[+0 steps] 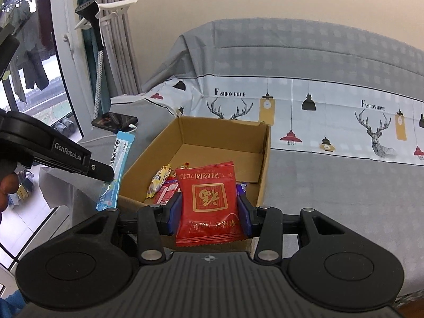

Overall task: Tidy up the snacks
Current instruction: 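Carry the blue stick and red packet over and down into the box with both tools, then open both tools to release the blue stick and red packet in the box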

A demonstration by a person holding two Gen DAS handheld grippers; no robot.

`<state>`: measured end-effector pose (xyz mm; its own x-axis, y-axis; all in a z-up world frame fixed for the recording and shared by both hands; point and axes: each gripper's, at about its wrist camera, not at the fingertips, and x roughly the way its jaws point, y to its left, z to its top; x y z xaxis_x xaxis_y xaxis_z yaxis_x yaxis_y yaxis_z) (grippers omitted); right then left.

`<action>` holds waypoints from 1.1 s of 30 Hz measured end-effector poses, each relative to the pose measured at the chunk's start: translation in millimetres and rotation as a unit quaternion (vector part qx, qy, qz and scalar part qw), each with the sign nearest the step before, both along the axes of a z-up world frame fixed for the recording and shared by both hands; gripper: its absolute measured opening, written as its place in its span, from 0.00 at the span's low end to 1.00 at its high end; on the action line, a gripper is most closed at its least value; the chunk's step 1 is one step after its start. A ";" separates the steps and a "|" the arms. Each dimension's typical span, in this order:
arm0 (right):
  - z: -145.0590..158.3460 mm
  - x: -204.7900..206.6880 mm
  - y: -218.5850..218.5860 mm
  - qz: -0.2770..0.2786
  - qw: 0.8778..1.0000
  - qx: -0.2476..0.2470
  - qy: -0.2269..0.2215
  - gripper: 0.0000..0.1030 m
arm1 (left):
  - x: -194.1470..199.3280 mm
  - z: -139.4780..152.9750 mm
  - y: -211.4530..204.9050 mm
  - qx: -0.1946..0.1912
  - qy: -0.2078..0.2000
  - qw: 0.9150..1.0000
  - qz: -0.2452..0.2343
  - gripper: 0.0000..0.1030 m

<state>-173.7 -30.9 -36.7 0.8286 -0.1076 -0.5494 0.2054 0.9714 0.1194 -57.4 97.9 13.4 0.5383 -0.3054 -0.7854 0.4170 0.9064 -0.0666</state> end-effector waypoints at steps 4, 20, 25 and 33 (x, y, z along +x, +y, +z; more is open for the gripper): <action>-2.4 11.6 -2.2 0.000 1.000 0.001 0.007 0.45 | 10.3 -5.3 -1.7 0.005 0.003 1.000 -0.002 0.01; -26.0 105.8 -24.0 0.002 0.999 0.010 0.035 0.45 | 97.1 -30.7 -29.4 0.031 0.021 0.999 -0.003 0.01; -36.2 138.7 -41.0 -0.009 0.999 0.017 0.043 0.45 | 128.1 -42.7 -45.0 0.041 0.027 0.999 -0.003 0.01; -55.3 176.9 -62.0 -0.023 0.998 0.022 0.061 0.46 | 161.6 -67.2 -60.3 0.061 0.039 0.997 -0.007 0.01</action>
